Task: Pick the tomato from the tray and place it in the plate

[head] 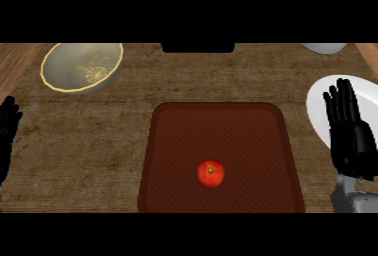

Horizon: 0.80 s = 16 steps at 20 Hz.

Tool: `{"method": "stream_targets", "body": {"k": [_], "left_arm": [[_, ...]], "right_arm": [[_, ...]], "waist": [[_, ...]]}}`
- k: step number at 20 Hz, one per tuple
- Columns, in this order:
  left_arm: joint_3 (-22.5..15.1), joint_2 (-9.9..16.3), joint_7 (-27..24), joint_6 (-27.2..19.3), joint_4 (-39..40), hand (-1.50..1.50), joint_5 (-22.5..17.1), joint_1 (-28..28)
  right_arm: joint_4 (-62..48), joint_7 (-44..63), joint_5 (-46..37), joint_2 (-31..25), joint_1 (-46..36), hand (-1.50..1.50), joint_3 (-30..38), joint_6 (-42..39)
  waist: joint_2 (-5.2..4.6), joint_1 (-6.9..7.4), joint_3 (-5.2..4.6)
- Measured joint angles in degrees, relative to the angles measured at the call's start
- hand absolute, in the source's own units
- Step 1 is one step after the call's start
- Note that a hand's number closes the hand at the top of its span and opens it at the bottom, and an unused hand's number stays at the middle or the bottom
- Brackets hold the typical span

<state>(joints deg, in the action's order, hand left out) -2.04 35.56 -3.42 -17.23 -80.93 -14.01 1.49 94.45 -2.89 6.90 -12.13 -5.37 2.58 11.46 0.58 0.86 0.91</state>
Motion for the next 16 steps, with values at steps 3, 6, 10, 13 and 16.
{"method": "stream_targets", "body": {"k": [3, 6, 10, 13, 16], "left_arm": [[-1.6, -2.4, 2.3, 0.8, -0.3, 0.0, -0.5, -0.8], [-5.8, -7.3, 6.2, 2.2, 0.4, 0.0, -2.4, -1.3], [-9.5, -12.7, 8.0, 3.5, 0.3, 0.0, -4.6, -2.0], [-10.5, -14.6, 9.0, 4.3, -0.5, 0.0, -5.4, -1.8], [-11.9, -17.1, 10.0, 3.3, -0.6, 0.0, -4.3, -1.1]], "right_arm": [[4.0, 2.8, -1.3, -1.0, -0.9, 1.5, -0.7, 0.5], [7.2, 6.0, -3.3, -2.9, -4.6, 1.5, -1.5, 1.1], [6.9, 9.6, -15.7, -7.9, -2.3, -1.5, -1.2, 6.8], [10.7, 9.5, -21.8, -3.6, 1.3, -1.5, -3.5, 13.9], [13.3, 7.3, -25.1, 0.1, 5.0, -1.5, -6.7, 17.3]], "waist": [[-0.22, -0.61, -0.48], [-0.37, -1.16, -0.81], [-0.57, -2.49, -1.33], [-0.34, -2.13, -0.97], [-0.29, -1.67, -0.77]]}}
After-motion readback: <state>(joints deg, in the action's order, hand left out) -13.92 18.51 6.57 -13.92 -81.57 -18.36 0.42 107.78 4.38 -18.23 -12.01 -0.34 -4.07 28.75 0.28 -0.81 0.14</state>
